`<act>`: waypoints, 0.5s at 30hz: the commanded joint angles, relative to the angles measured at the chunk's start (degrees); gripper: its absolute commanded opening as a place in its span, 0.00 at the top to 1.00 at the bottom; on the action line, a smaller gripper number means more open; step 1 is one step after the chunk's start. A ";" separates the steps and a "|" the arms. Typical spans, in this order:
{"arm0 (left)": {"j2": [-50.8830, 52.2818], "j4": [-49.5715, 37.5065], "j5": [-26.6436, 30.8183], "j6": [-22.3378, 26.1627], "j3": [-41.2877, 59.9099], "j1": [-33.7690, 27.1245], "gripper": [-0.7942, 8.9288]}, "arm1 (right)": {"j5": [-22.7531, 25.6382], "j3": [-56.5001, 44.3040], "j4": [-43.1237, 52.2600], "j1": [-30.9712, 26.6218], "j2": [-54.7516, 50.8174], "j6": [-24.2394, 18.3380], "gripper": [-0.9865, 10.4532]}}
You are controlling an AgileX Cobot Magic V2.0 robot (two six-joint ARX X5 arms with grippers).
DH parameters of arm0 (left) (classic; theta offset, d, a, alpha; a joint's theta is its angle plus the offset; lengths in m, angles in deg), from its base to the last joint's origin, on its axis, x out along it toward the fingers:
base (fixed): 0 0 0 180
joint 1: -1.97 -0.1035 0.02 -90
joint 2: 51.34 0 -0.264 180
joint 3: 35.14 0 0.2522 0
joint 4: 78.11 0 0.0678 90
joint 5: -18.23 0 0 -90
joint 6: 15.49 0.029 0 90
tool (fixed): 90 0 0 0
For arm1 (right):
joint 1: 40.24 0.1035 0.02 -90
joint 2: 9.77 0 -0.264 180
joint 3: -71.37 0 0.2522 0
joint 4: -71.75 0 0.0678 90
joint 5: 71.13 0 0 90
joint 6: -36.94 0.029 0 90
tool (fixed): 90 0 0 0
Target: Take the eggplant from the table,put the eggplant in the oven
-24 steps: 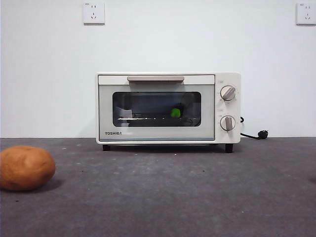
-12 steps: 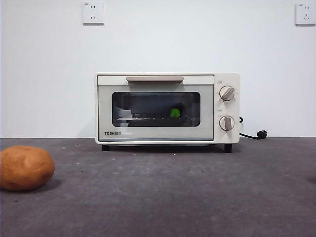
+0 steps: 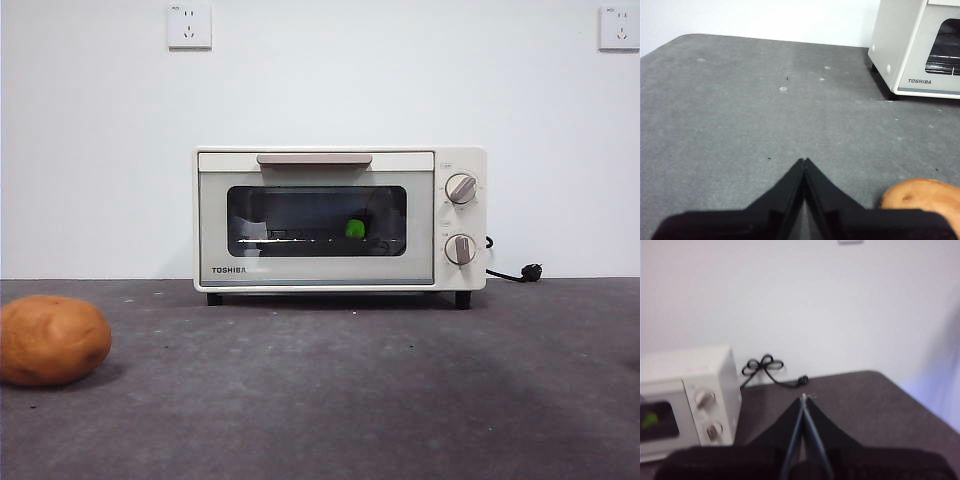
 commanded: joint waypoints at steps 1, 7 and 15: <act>-0.02 -0.50 -0.26 -0.55 0.61 -0.17 0.92 | -0.04 -6.93 3.32 -0.04 -0.37 0.00 0.91; -0.02 -0.50 -0.26 -0.55 0.61 -0.17 0.92 | -0.04 -15.23 4.92 -0.04 -3.74 0.00 0.91; -0.02 -0.52 -0.24 -0.55 0.61 -0.17 0.92 | -0.02 -18.71 5.33 -0.04 -7.50 -0.07 0.91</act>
